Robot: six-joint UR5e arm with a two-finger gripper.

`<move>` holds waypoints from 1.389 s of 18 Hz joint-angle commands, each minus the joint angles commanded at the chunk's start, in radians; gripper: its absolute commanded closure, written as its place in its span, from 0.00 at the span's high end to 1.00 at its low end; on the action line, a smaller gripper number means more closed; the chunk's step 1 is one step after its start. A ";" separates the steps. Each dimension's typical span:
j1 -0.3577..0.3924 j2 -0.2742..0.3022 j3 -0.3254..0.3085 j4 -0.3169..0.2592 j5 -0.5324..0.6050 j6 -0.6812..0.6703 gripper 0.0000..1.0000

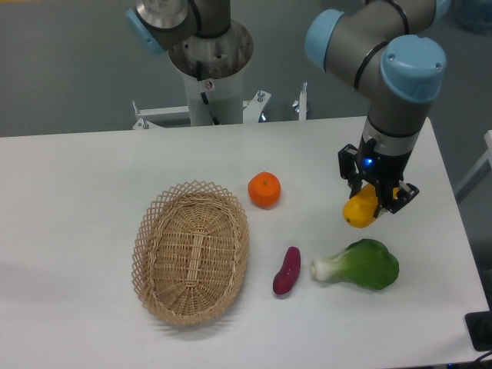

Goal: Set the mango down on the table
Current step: 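Move the gripper holding the yellow mango down toward the table, then lower the mango onto the table and open the gripper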

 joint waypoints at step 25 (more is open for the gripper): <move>0.015 -0.008 -0.361 0.281 0.118 0.293 0.49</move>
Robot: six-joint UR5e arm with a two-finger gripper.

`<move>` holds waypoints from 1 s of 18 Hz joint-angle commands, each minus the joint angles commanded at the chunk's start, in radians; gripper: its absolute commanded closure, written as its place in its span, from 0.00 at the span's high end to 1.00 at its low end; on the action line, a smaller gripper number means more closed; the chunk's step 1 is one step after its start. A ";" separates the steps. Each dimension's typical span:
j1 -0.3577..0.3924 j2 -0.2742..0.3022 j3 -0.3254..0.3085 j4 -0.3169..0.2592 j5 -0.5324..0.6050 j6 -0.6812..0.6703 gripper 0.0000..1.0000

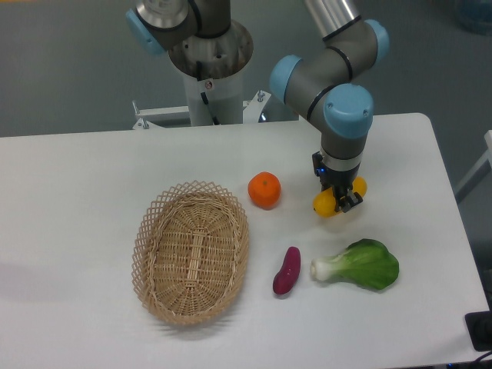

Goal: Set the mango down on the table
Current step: 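Lower the mango onto the table and open the gripper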

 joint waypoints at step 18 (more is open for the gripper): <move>0.003 0.028 0.260 -0.179 -0.041 -0.090 1.00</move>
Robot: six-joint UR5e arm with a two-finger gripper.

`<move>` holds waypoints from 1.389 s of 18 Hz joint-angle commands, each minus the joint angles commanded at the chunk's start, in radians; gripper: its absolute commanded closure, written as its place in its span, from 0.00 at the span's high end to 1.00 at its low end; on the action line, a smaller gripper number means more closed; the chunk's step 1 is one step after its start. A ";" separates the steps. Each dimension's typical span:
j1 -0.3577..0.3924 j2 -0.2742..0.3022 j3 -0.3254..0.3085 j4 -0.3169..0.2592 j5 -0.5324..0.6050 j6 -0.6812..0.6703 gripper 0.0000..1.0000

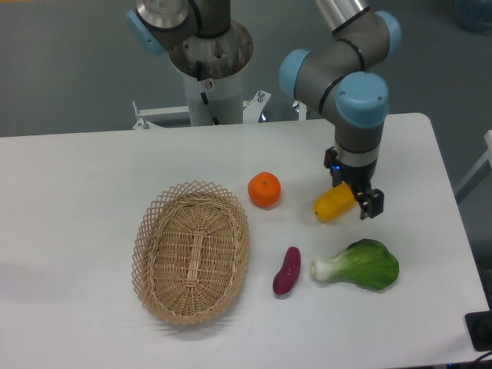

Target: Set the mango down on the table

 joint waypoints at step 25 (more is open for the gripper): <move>0.170 -0.002 0.336 -0.438 -0.134 0.241 1.00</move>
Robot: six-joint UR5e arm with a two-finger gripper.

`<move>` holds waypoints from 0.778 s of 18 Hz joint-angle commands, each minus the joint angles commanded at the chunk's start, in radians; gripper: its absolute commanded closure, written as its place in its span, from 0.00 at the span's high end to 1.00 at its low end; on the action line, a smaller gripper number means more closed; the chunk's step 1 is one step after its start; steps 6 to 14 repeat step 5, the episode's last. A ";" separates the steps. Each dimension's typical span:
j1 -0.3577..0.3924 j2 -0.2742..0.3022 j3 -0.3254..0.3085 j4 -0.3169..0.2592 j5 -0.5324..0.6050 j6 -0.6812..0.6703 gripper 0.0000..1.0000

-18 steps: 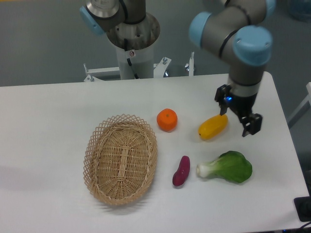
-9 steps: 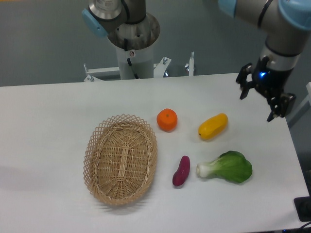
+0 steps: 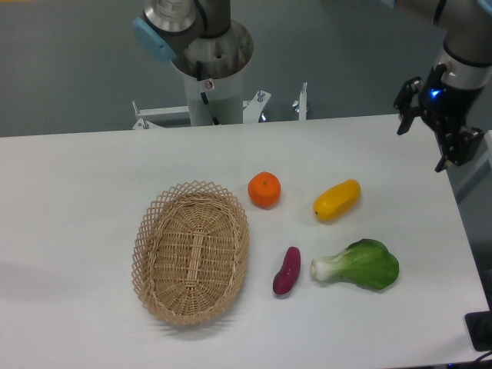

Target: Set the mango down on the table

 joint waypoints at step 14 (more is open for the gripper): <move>0.000 0.000 -0.002 0.000 -0.005 -0.006 1.00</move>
